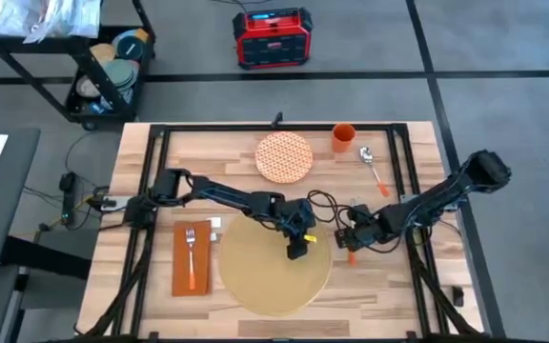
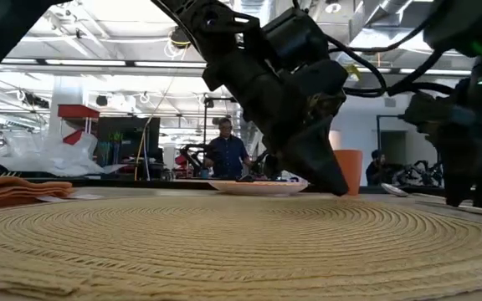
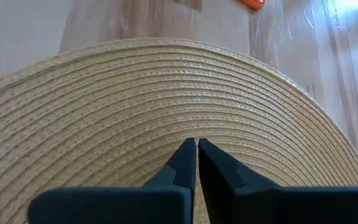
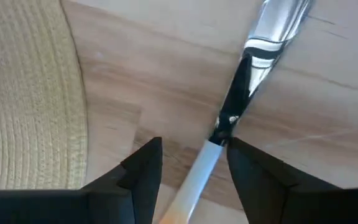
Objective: Set table place
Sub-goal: Put the orange table knife on top of the brown placemat
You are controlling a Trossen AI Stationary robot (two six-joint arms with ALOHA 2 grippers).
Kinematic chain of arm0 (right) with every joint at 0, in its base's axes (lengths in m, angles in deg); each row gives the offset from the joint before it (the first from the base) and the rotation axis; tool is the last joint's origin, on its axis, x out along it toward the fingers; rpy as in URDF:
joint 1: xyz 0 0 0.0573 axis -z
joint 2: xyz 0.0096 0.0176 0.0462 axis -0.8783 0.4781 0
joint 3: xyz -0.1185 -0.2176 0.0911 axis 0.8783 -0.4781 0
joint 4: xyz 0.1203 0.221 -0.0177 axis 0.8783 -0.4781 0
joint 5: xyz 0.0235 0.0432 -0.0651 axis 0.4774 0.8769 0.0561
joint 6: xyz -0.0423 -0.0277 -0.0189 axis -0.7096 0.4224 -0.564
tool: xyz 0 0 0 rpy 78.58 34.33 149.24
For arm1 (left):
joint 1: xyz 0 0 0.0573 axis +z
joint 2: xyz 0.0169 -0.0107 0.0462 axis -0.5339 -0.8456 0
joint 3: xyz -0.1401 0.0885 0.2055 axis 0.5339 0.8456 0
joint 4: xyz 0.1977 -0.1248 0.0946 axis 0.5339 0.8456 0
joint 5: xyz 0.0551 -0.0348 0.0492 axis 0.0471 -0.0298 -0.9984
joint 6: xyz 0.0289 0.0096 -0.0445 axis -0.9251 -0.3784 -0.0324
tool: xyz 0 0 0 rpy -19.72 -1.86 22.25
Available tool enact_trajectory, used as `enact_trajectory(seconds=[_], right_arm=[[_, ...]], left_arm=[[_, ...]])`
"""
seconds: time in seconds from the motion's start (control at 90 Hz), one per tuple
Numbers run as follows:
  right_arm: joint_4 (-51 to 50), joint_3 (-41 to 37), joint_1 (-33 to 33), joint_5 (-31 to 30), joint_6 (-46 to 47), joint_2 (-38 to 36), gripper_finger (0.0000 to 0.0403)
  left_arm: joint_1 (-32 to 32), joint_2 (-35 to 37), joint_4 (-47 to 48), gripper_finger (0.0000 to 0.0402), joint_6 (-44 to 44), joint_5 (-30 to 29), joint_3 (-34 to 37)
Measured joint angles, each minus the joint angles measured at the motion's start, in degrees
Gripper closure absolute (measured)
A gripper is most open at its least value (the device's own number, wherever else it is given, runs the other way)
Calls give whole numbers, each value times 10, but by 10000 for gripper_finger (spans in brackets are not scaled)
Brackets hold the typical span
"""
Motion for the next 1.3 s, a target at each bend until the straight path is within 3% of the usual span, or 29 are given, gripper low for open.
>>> enact_trajectory(seconds=[0.2,0.478,0.778,1.0,1.3], right_arm=[[-10,4,7,31,-29,26,277],[-30,4,7,40,-59,25,393],[-30,34,4,36,-139,6,402],[92,71,1,22,-252,3,402],[85,108,-7,7,-281,2,402]], left_arm=[[0,0,1,402,0,0,0],[0,0,14,402,1,0,0],[0,0,17,402,-1,-6,0],[0,0,15,402,-2,-17,0],[-1,0,9,402,-14,-18,0]])
